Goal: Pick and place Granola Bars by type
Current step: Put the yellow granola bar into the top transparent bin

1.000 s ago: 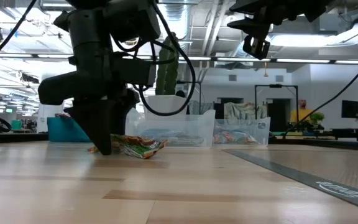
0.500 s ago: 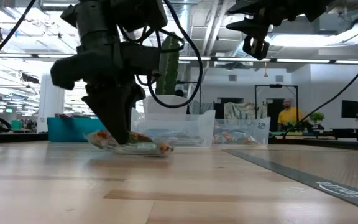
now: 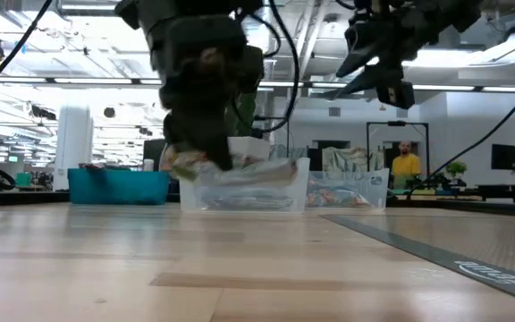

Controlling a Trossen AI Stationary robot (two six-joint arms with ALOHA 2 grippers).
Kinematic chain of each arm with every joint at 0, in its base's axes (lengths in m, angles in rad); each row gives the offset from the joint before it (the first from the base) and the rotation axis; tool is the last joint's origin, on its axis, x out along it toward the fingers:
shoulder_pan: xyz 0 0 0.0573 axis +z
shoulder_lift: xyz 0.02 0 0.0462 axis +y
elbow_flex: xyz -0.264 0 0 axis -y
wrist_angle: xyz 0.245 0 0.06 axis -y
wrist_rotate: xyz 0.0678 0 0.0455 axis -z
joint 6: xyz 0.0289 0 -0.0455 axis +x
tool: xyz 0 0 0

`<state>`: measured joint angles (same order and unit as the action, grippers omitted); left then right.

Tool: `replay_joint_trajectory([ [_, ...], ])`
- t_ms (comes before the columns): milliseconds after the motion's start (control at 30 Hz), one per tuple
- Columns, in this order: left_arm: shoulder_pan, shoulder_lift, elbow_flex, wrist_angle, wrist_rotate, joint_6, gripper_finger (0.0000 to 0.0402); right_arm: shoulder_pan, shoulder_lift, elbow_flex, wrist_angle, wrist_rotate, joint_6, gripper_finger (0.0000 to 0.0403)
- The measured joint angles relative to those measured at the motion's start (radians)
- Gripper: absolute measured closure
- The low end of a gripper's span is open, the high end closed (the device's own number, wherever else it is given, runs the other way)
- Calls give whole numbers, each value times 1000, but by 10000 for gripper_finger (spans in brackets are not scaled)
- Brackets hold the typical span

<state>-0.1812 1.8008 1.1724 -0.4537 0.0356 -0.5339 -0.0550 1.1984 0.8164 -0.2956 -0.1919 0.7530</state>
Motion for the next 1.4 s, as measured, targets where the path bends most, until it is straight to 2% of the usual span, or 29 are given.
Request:
replay_joint_trajectory([
  [233,14,0,112,3,-49,-111,386,-36,0,-101,26,-14,41,300],
  [467,55,-1,183,3,-87,-158,379,-71,-108,-356,394,-39,234,300],
  [600,81,-1,191,26,-87,-189,381,-70,-209,-500,592,15,345,300],
  [733,114,-1,191,150,-65,-217,380,-47,-280,-593,753,71,423,300],
  [900,162,-1,191,284,-39,-263,382,-7,-289,-601,851,121,419,300],
  [1100,208,-1,191,334,12,-296,383,0,-276,-601,927,167,398,300],
  [1400,223,-1,191,392,13,-336,383,-20,-276,-601,994,204,334,300],
])
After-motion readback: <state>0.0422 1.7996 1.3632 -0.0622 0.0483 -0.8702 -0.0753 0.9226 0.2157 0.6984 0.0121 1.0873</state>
